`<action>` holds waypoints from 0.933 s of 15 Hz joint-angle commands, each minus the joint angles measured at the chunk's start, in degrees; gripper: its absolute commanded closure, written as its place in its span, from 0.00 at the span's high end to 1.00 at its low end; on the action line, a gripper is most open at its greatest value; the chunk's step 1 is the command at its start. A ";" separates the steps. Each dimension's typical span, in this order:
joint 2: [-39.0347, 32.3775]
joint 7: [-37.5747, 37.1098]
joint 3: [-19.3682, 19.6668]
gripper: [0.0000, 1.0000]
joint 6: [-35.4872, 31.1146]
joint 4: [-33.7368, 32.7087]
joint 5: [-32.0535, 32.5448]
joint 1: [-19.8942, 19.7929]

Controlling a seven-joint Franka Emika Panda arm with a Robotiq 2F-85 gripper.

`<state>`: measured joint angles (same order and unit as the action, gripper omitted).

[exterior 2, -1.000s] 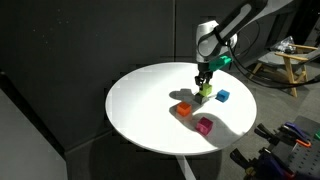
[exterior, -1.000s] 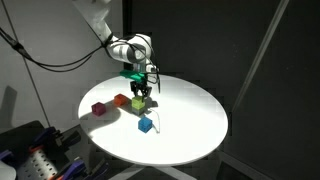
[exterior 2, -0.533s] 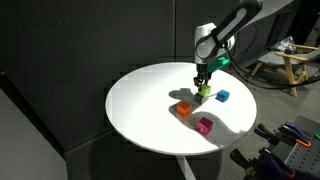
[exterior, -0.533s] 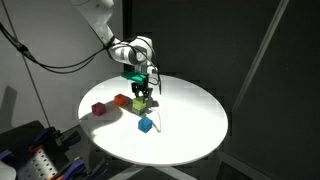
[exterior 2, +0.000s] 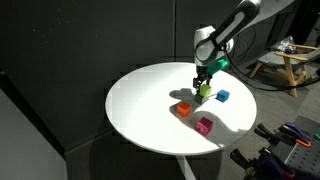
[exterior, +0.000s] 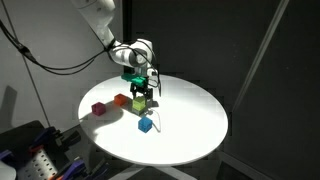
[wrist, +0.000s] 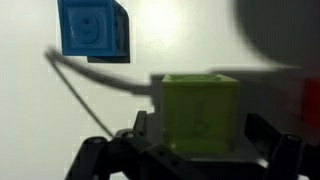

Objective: Pick up the lime green block and put it on the gray block

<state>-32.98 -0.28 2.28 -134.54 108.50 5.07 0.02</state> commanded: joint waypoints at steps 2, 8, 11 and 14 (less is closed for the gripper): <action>1.27 -1.05 0.18 1.00 2.98 -0.57 -0.26 0.13; 5.83 -3.22 0.25 1.00 7.14 1.36 -0.24 0.76; 8.11 -5.93 0.35 1.00 10.96 1.69 -0.12 1.41; 11.27 -7.80 0.18 1.00 13.48 2.81 -0.12 1.79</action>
<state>-26.10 -5.77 2.30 -123.36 108.84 5.07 1.21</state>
